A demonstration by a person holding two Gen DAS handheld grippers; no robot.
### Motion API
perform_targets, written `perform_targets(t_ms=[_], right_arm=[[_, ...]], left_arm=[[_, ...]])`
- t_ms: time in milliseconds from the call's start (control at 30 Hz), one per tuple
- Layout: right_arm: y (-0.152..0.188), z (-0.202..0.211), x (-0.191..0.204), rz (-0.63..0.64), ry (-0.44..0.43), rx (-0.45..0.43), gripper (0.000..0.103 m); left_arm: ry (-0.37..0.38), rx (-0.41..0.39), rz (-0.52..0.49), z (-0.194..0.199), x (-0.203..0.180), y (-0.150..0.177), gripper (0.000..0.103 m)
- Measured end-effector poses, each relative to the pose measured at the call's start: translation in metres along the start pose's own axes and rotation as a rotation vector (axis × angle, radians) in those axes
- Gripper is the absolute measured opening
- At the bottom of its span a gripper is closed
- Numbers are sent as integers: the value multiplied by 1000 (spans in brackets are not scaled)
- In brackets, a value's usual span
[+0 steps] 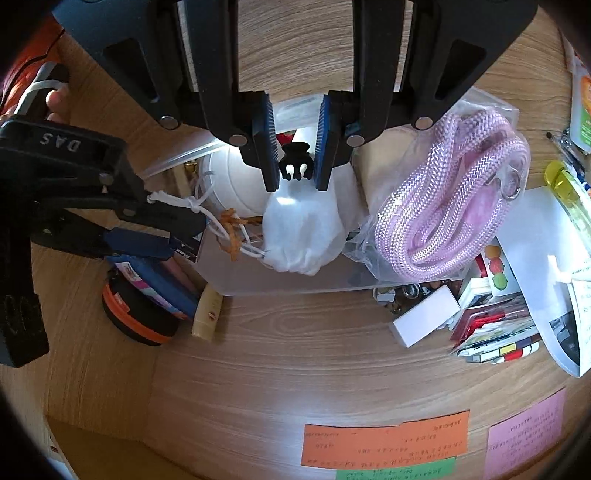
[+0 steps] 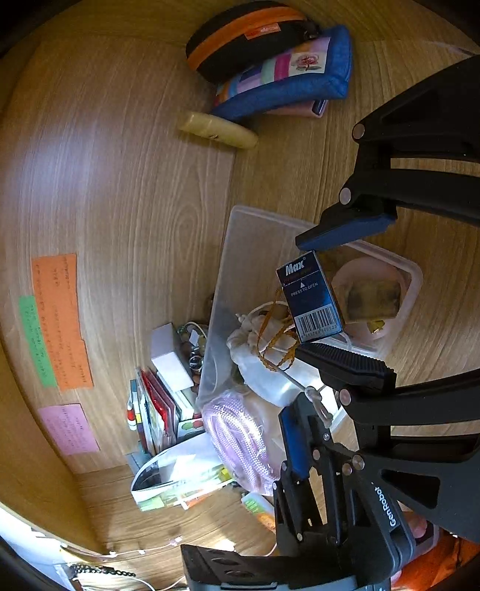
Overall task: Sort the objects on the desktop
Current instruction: 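Drop the black clip into the bin while the right gripper drops the blue card in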
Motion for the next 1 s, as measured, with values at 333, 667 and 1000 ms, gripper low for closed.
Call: perform_targets(t_ms=[333,667,1000], right_arm=[[5,-11,3,11,36,12,52],[6,-5,6,32,66,-18,69],[-2,14,-15,-75,76,-38,82]], left_arm=[[-41,-5,9,1,4,1,35],[-68,-10,16,7,5,1,50],[-84,-55,11,30,1,2,72]])
Point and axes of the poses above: each gripper's, at about its wrist camera, not at the fingertips, and z roughly against the way its jaws point, x to its left, y to its underside, the point moved 7 cm from there along -z, roughly the way its jaws point, and after that the axes turned 3 degrees about y, right-handed, at the moved point
